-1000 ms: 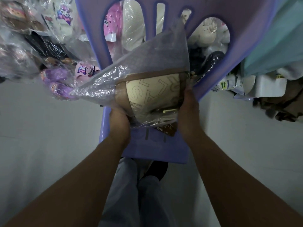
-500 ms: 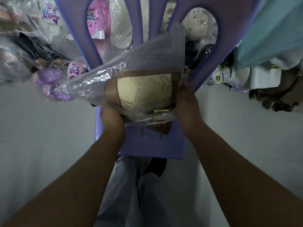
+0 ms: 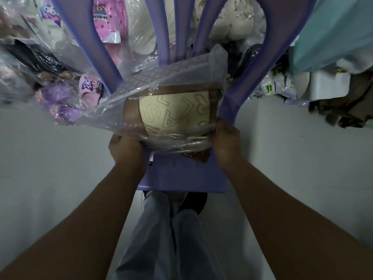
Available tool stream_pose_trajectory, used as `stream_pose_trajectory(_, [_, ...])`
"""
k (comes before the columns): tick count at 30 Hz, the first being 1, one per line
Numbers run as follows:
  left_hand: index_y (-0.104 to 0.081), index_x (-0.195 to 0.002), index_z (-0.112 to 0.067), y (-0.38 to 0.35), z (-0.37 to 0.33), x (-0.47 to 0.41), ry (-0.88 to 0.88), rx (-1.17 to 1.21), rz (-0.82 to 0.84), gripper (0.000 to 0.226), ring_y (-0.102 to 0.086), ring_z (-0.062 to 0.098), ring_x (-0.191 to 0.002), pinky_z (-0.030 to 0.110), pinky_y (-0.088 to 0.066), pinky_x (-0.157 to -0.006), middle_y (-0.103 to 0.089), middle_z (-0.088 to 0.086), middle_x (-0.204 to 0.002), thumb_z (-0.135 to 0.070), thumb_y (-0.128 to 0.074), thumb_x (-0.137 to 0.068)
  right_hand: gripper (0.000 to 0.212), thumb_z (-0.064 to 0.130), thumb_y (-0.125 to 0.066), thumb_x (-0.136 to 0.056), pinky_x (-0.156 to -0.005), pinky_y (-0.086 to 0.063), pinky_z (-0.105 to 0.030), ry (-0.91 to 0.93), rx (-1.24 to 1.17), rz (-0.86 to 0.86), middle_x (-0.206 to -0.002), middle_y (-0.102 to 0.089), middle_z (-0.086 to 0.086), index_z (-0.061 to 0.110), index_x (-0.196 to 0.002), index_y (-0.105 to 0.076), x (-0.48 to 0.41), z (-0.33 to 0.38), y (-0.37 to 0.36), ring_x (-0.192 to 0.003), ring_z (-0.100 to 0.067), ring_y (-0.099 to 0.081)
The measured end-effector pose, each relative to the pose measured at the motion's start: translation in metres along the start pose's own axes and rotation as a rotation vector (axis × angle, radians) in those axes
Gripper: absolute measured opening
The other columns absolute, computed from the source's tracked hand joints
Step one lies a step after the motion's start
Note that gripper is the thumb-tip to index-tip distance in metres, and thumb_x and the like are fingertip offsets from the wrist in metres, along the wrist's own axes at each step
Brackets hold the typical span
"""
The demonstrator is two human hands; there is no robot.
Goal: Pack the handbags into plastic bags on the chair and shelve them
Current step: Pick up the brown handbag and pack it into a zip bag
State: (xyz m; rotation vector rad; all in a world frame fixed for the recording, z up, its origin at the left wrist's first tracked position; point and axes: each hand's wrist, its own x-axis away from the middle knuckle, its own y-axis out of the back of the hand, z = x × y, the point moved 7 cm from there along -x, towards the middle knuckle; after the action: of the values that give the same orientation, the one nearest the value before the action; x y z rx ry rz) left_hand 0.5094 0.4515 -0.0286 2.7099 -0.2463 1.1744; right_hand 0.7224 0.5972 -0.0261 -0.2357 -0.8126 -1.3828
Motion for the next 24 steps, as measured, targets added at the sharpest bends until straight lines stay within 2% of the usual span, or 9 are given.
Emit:
stream_pose_trajectory(3, [-0.070, -0.114, -0.010, -0.009, -0.007, 0.005, -0.083, -0.035, 0.061, 0.038, -0.071, 0.022, -0.091, 0.032, -0.059, -0.075, -0.075, 0.007, -0.103, -0.039, -0.059, -0.091, 0.026, 0.017, -0.044, -0.105, -0.072, -0.052, -0.019, 0.109, 0.013, -0.043, -0.095, -0.069, 0.010, 0.022, -0.120, -0.065, 0.002, 0.007, 0.002, -0.073, 0.007, -0.062])
stream_pose_trajectory(6, [-0.071, -0.118, -0.017, -0.032, -0.008, 0.015, -0.052, -0.007, 0.228, 0.059, -0.067, 0.031, -0.113, 0.050, -0.054, -0.097, -0.071, 0.011, -0.121, -0.063, -0.053, -0.085, 0.028, 0.017, -0.039, -0.107, -0.076, -0.045, -0.020, 0.132, 0.091, 0.004, -0.085, -0.063, 0.010, 0.017, -0.094, -0.063, -0.001, 0.004, -0.007, -0.081, -0.005, -0.061])
stream_pose_trajectory(9, [-0.069, -0.115, -0.014, -0.040, -0.014, 0.019, -0.043, 0.013, 0.318, 0.058, -0.068, 0.032, -0.103, 0.048, -0.053, -0.091, -0.070, 0.012, -0.113, -0.061, -0.054, -0.084, 0.031, 0.024, -0.033, -0.105, -0.084, -0.043, -0.022, 0.102, 0.183, 0.003, -0.092, -0.063, 0.005, 0.016, -0.095, -0.062, 0.003, 0.004, -0.014, -0.100, -0.022, -0.061])
stream_pose_trajectory(11, [-0.068, -0.117, -0.016, -0.037, -0.010, 0.016, -0.035, -0.031, 0.330, 0.056, -0.070, 0.027, -0.095, 0.040, -0.056, -0.079, -0.070, 0.008, -0.108, -0.061, -0.047, -0.091, 0.044, 0.036, -0.028, -0.106, -0.099, -0.047, -0.035, 0.008, 0.026, 0.041, -0.111, -0.069, -0.006, 0.015, -0.108, -0.066, 0.007, 0.003, -0.020, -0.109, -0.024, -0.063])
stream_pose_trajectory(14, [-0.072, -0.118, -0.022, -0.010, -0.004, 0.007, 0.080, -0.041, 0.118, 0.069, -0.072, 0.023, -0.100, 0.038, -0.059, -0.087, -0.075, -0.002, -0.110, -0.074, -0.042, -0.083, 0.087, 0.079, -0.025, -0.088, -0.113, -0.041, -0.043, -0.144, -0.021, 0.121, -0.130, -0.066, -0.009, 0.014, -0.128, -0.065, 0.011, -0.007, -0.025, -0.122, -0.024, -0.060])
stream_pose_trajectory(16, [-0.078, -0.096, -0.023, 0.016, -0.004, -0.001, 0.105, -0.051, -0.111, 0.071, -0.071, 0.023, -0.096, 0.040, -0.054, -0.096, -0.076, -0.004, -0.096, -0.080, -0.045, -0.069, 0.107, 0.098, -0.025, -0.070, -0.113, -0.041, -0.047, -0.191, -0.004, 0.176, -0.129, -0.066, -0.009, 0.016, -0.123, -0.068, 0.014, -0.016, -0.024, -0.122, -0.027, -0.060])
stream_pose_trajectory(18, [-0.070, -0.074, -0.019, 0.028, -0.019, 0.010, 0.071, -0.151, -0.211, 0.061, -0.067, 0.024, -0.085, 0.034, -0.053, -0.089, -0.070, -0.004, -0.079, -0.072, -0.042, -0.081, 0.103, 0.097, -0.024, -0.072, -0.115, -0.040, -0.046, -0.204, 0.042, 0.212, -0.129, -0.067, -0.006, 0.020, -0.122, -0.069, 0.022, -0.018, -0.020, -0.123, -0.024, -0.059])
stream_pose_trajectory(22, [-0.062, -0.070, -0.021, 0.024, -0.051, 0.034, -0.050, -0.400, -0.175, 0.045, -0.061, 0.025, -0.085, 0.036, -0.050, -0.086, -0.063, -0.004, -0.078, -0.057, -0.043, -0.091, 0.113, 0.105, -0.035, -0.045, -0.104, -0.050, -0.043, -0.274, 0.114, 0.301, -0.113, -0.075, -0.003, 0.026, -0.115, -0.074, 0.035, -0.019, -0.013, -0.107, -0.022, -0.070])
stream_pose_trajectory(24, [-0.059, -0.072, -0.021, 0.016, -0.065, 0.044, -0.059, -0.454, -0.116, 0.040, -0.058, 0.023, -0.083, 0.035, -0.046, -0.081, -0.060, -0.005, -0.079, -0.053, -0.045, -0.092, 0.102, 0.099, -0.039, -0.056, -0.096, -0.053, -0.038, -0.285, 0.155, 0.294, -0.105, -0.076, -0.009, 0.019, -0.107, -0.076, 0.042, -0.007, -0.006, -0.099, -0.027, -0.071])
